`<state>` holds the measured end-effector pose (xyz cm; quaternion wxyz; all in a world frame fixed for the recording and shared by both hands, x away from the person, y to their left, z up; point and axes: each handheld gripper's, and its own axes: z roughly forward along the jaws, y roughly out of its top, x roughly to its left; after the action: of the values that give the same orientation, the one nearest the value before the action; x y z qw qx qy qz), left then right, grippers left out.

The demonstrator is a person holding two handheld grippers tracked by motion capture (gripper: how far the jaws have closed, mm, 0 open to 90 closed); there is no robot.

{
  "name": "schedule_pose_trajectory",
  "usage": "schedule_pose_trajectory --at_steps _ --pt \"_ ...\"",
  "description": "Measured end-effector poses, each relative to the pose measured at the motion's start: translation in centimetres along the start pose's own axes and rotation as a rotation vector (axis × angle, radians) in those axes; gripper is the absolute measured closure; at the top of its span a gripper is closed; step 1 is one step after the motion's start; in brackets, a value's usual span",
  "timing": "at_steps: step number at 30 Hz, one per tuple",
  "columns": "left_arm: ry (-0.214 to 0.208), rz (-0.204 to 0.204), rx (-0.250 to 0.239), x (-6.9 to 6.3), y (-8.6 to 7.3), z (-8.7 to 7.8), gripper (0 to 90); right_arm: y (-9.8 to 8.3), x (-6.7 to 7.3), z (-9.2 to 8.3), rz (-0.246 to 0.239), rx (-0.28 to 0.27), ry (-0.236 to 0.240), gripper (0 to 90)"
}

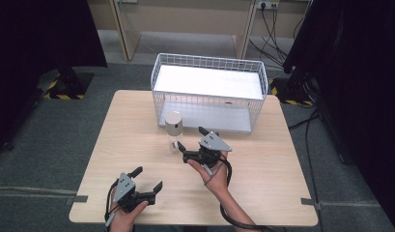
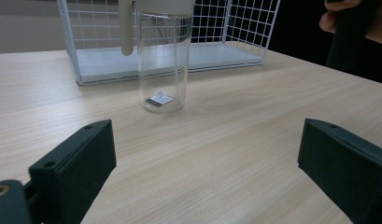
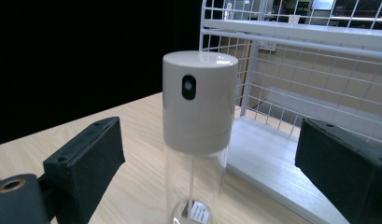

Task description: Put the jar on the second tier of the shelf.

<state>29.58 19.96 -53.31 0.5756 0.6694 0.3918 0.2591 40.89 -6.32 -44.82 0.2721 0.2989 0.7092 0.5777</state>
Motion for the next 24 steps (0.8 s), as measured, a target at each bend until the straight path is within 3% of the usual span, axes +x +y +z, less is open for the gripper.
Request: schedule_pose_trajectory --at_steps 5,12,24 --pt "-0.001 -0.001 0.000 0.0 0.0 0.0 3.8 0.7 0.1 1.4 0.010 -0.001 -0.007 8.6" --pt "-0.001 -0.002 -0.001 0.0 0.0 0.0 3.9 1.6 0.5 3.1 -0.011 0.010 -0.002 12.0" --pt "-0.003 -0.002 0.000 0.0 0.0 0.0 3.9 1.7 0.4 5.5 -0.001 0.031 -0.015 18.6"
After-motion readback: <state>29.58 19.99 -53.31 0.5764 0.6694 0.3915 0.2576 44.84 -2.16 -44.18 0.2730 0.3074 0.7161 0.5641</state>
